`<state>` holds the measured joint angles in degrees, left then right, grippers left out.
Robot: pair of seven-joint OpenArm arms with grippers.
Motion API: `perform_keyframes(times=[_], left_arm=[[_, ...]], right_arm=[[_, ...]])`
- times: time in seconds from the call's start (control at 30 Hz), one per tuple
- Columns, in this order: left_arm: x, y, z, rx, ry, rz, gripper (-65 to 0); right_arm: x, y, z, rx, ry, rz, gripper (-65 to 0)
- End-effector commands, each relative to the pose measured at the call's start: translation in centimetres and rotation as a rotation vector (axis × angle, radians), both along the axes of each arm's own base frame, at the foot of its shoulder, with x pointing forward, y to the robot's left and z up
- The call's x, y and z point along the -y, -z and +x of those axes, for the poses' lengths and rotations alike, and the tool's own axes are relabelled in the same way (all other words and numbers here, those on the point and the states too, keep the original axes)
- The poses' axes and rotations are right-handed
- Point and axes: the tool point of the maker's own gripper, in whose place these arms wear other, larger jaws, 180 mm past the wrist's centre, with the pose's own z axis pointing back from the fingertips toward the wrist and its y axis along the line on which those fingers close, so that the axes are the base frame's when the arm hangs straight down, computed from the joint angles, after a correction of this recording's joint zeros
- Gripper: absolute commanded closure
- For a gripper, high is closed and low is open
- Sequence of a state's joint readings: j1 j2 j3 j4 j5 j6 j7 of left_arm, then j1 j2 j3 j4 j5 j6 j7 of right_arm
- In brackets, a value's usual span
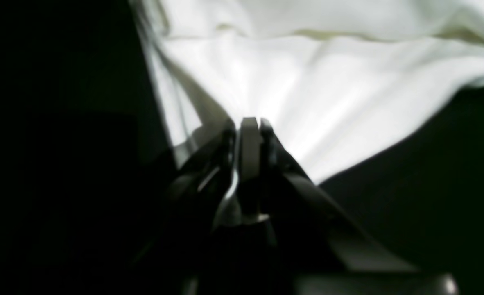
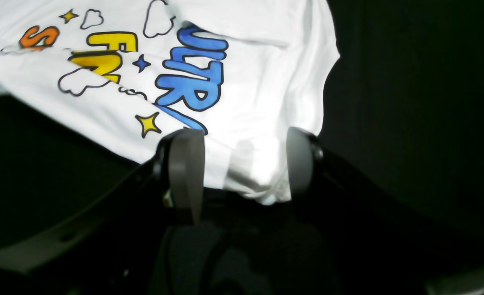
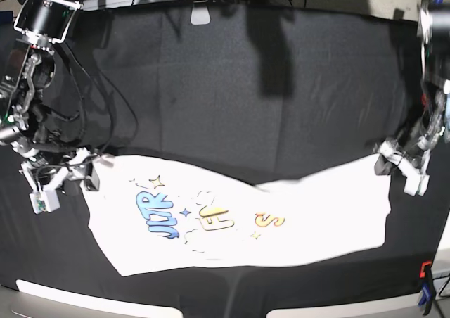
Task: Layout the t-shirt on the table in an organized manner, then fold the t-shirt properly
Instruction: 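Pull the hem corner outward with the left gripper to straighten the shirt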
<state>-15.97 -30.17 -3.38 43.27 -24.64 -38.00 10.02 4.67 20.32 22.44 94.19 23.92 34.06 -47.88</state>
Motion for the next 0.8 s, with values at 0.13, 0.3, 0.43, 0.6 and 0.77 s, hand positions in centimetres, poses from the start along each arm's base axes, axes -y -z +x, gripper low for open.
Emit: perform_keyframes(times=[0.13,0.3,0.43,0.6,0.77], left_arm=[[-2.1,-3.5,-3.7,0.126,-0.024,0.04,0.0],[-3.4,-5.3,-6.7,0.17,-0.041,0.087,0.0],[-4.7,-5.4,-6.9,0.157,-0.089,0.115,-20.2],[-7.0,-5.4,-5.9,0.136,-0.214,0.163,-21.6],[-8.6,-7.0,-3.8,0.177,-0.324,0.174,-21.6]], right_arm=[[0.3,-1.9,0.8,0.058,-0.004,-0.006,-29.4],[0.3,-1.9,0.8,0.057,-0.004,-0.006,-29.4],[0.3,-1.9,0.8,0.057,-0.004,-0.006,-29.4],[0.2,-2.0,0.8,0.06,-0.007,0.002,-29.4],[-0.3,-2.4,0.8,0.074,-0.019,0.039,-29.4]])
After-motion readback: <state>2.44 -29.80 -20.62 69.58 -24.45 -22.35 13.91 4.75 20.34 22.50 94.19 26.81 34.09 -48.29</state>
